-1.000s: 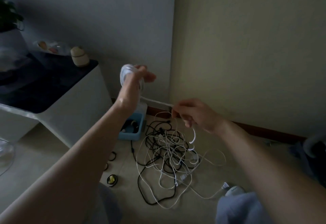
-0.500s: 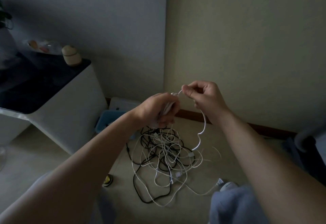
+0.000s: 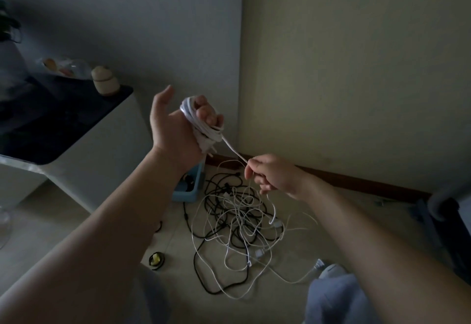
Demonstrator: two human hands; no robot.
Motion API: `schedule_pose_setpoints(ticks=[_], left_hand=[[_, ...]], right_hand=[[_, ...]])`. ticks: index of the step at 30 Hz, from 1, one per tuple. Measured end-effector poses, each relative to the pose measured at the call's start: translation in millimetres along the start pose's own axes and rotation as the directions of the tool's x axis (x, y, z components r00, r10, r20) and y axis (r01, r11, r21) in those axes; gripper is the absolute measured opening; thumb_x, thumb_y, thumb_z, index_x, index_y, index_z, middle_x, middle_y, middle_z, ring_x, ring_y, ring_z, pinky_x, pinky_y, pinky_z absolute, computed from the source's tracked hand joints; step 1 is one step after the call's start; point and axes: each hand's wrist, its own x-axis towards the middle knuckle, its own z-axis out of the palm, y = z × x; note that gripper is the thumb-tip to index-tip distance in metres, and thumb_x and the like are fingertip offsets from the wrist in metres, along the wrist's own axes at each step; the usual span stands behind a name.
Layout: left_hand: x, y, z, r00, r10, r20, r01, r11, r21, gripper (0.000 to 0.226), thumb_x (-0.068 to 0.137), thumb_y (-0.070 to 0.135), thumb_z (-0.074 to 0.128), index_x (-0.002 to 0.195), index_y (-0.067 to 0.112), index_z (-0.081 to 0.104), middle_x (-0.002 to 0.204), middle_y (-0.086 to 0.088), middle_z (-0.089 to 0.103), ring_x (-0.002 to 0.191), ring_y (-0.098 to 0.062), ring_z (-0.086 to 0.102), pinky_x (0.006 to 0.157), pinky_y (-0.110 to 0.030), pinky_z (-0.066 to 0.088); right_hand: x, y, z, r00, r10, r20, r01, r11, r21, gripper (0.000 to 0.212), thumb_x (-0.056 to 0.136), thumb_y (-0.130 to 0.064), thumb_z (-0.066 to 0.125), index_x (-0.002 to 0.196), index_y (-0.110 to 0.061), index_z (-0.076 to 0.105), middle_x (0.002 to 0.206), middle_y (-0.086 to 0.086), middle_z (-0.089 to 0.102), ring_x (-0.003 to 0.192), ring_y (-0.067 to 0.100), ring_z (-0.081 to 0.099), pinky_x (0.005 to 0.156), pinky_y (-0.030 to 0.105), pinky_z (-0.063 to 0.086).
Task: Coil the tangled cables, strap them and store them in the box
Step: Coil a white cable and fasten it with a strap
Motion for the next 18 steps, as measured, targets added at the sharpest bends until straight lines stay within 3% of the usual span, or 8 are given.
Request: schedule_pose_setpoints(ticks=[3,6,9,11,13,15,18], left_hand=[[2.0,9.3,-7.3,0.987,0.098,-0.128,-0.106,0.992,-0.061,0.054,0.09,0.058,0.044,0.091,0.006,0.06,0.082,-0.008,0.063,0.08,-0.025,0.064,0.088,-0.031,0.049],[7.2,14.9,-15.6,0.944,0.214,-0.251,-0.187,0.974,0.127,0.063,0.093,0.057,0.039,0.117,0.001,0.056,0.104,-0.02,0.069,0.106,-0.035,0.069,0.1,-0.043,0.046],[12.4,11.1,-23.2,0.879,0.346,-0.328,-0.178,0.877,0.446,0.056,0.096,0.051,0.037,0.114,0.002,0.055,0.101,-0.021,0.07,0.098,-0.032,0.071,0.096,-0.043,0.042],[14.3,3.5,-25.9,0.893,0.377,-0.247,-0.126,0.736,0.665,0.061,0.088,0.052,0.041,0.111,-0.003,0.055,0.094,-0.023,0.068,0.086,-0.032,0.069,0.085,-0.037,0.048],[16.3,-7.9,-28.0,0.944,0.299,-0.139,-0.076,0.608,0.79,0.077,0.079,0.055,0.043,0.117,-0.012,0.052,0.091,-0.028,0.067,0.076,-0.032,0.067,0.07,-0.033,0.053],[18.1,-21.2,-26.6,0.985,0.137,-0.1,0.0,0.591,0.807,0.078,0.082,0.053,0.04,0.117,-0.016,0.05,0.079,-0.029,0.066,0.065,-0.031,0.065,0.063,-0.035,0.053],[15.5,-40.1,-16.8,0.986,-0.165,0.017,0.071,0.515,0.854,0.083,0.088,0.054,0.027,0.088,-0.023,0.059,0.06,-0.035,0.058,0.053,-0.029,0.06,0.059,-0.033,0.049]], right_hand=[[-4.7,-5.3,-6.0,0.998,0.015,0.069,-0.016,1.0,0.015,0.033,0.106,-0.032,0.041,0.085,-0.014,0.06,0.055,-0.006,0.049,0.052,0.011,0.054,0.072,0.034,0.05],[-8.3,-6.6,-8.6,0.992,0.006,0.122,-0.001,0.999,-0.042,0.031,0.102,-0.036,0.049,0.085,-0.019,0.067,0.066,-0.003,0.059,0.062,0.013,0.06,0.074,0.032,0.048],[-9.1,-8.6,-5.8,0.992,-0.076,0.097,0.071,0.996,0.048,0.021,0.103,-0.028,0.053,0.101,-0.023,0.074,0.062,-0.008,0.053,0.053,0.008,0.046,0.056,0.022,0.039],[-10.9,-15.6,-2.6,0.976,-0.216,-0.011,0.216,0.973,0.075,0.018,0.099,-0.024,0.059,0.101,-0.026,0.076,0.057,-0.013,0.053,0.05,0.006,0.046,0.048,0.018,0.035],[-13.1,-24.8,0.2,0.919,-0.366,-0.149,0.371,0.929,0.004,0.014,0.094,-0.024,0.066,0.095,-0.027,0.079,0.07,-0.011,0.071,0.066,0.005,0.065,0.061,0.016,0.047],[-15.1,-31.3,0.2,0.853,-0.456,-0.255,0.456,0.888,-0.061,0.009,0.092,-0.022,0.071,0.093,-0.024,0.08,0.084,-0.007,0.077,0.08,0.004,0.069,0.072,0.017,0.049],[-17.1,-33.8,-4.3,0.766,-0.516,-0.384,0.504,0.852,-0.14,0.005,0.088,-0.018,0.076,0.087,-0.022,0.078,0.072,-0.014,0.072,0.063,-0.003,0.058,0.064,0.015,0.044]])
